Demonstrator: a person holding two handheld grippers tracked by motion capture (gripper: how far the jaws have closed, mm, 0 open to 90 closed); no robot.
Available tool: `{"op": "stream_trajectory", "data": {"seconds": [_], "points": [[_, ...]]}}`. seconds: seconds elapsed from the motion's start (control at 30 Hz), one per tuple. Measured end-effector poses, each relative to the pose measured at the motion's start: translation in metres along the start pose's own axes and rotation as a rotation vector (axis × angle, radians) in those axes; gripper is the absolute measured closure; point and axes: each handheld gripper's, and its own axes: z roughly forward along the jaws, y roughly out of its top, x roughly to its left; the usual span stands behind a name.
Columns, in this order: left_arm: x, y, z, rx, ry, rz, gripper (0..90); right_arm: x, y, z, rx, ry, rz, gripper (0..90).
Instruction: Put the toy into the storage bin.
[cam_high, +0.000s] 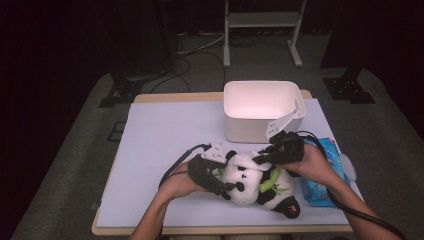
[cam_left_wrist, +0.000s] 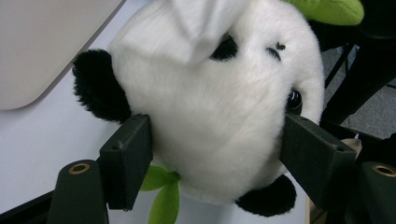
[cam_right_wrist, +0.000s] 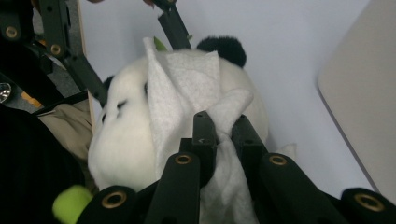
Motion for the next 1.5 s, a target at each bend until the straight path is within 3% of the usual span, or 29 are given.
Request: {"op": "stream_trajectory", "data": {"seconds": [0.1,0.43,0.5,0.53,0.63,0.83,1.1,1.2,1.5], "points": [[0.002,-0.001,0.0,-0.003,0.002,-0.011,26.9,0.005,-0.01,-0.004,0.013,-0.014,-0.005,81.7],[0.007,-0.008,0.002,0.001,0.001,-0.035,26.0,0.019,-0.043,-0.022,-0.042,-0.03,0.034,81.6],[0.009,-0.01,0.002,0.02,0.012,-0.04,25.7,0.021,-0.047,-0.025,-0.035,-0.047,0.031,81.6],[0.01,-0.012,0.002,0.026,0.016,-0.043,25.7,0.023,-0.054,-0.024,-0.01,-0.065,0.041,81.5],[0.012,-0.018,0.004,0.028,0.009,-0.055,25.6,0.023,-0.063,-0.021,-0.004,-0.056,0.056,81.6],[0.014,-0.023,0.004,0.023,0.008,-0.067,25.3,0.024,-0.073,-0.016,-0.049,-0.054,0.078,81.6],[0.019,-0.03,0.006,0.039,0.021,-0.077,22.4,0.0,-0.066,-0.007,-0.042,-0.064,0.1,81.7],[0.019,-0.03,0.006,0.031,0.025,-0.077,21.6,-0.016,-0.059,-0.002,-0.031,-0.065,0.112,81.7],[0.02,-0.025,0.003,0.005,0.054,-0.037,20.5,-0.04,-0.052,0.003,-0.021,-0.066,0.142,81.7]]}}
